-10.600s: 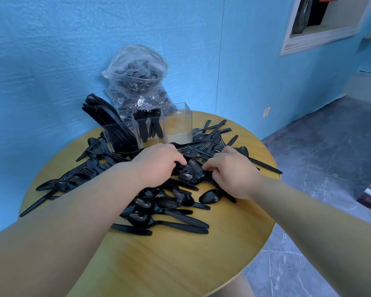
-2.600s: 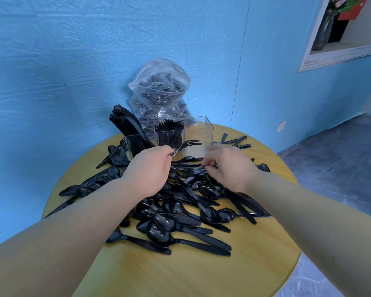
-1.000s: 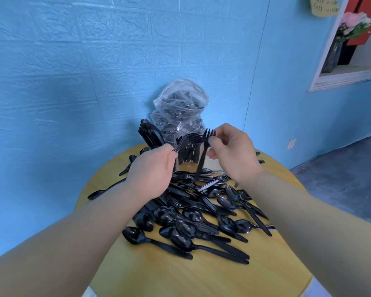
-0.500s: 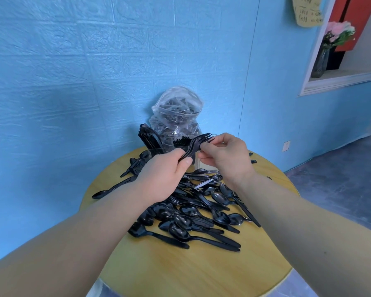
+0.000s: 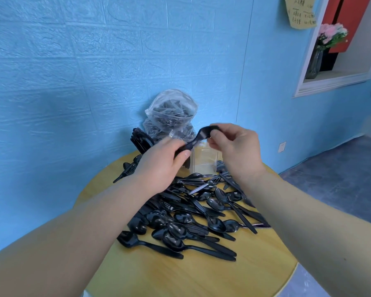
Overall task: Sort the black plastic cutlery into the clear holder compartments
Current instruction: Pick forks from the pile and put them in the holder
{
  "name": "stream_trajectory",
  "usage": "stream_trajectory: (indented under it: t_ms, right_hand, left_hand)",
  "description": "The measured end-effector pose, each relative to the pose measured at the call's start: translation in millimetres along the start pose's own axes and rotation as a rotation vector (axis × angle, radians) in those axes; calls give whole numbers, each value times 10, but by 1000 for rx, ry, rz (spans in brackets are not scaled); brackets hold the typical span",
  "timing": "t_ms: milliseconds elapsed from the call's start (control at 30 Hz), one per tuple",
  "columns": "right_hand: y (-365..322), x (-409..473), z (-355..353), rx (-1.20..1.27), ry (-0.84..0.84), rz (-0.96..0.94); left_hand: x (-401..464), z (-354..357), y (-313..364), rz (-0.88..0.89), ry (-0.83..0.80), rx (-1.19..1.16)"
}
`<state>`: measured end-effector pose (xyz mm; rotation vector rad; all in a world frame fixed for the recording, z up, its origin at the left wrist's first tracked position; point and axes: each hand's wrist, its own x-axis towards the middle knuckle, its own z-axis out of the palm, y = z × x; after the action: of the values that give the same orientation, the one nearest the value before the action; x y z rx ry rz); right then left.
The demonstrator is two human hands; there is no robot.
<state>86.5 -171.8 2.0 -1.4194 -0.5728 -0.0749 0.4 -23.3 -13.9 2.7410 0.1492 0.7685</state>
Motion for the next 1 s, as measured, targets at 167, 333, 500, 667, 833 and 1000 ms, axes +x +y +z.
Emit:
stream_trajectory:
  t_ms: [167, 333, 500, 667, 833, 1000]
  right_hand:
    - [-93, 516, -56, -506, 111, -502]
    - [210, 854, 200, -771, -58, -693]
    - [551, 908, 310, -880, -324, -584]
    - [702, 881, 298, -938, -582, -261]
    - [838, 790, 299, -942, -622, -348]
    - [915, 742, 288, -962, -573, -425]
  left_hand:
    - [211, 18, -258, -103, 48, 90]
    - [357, 165, -425, -62, -92, 150]
    - [550, 351, -492, -24, -170, 167]
    - [571, 480, -570, -21, -156, 146]
    - [553, 529, -617, -19, -82, 80]
    - [519, 535, -629, -12, -36, 63]
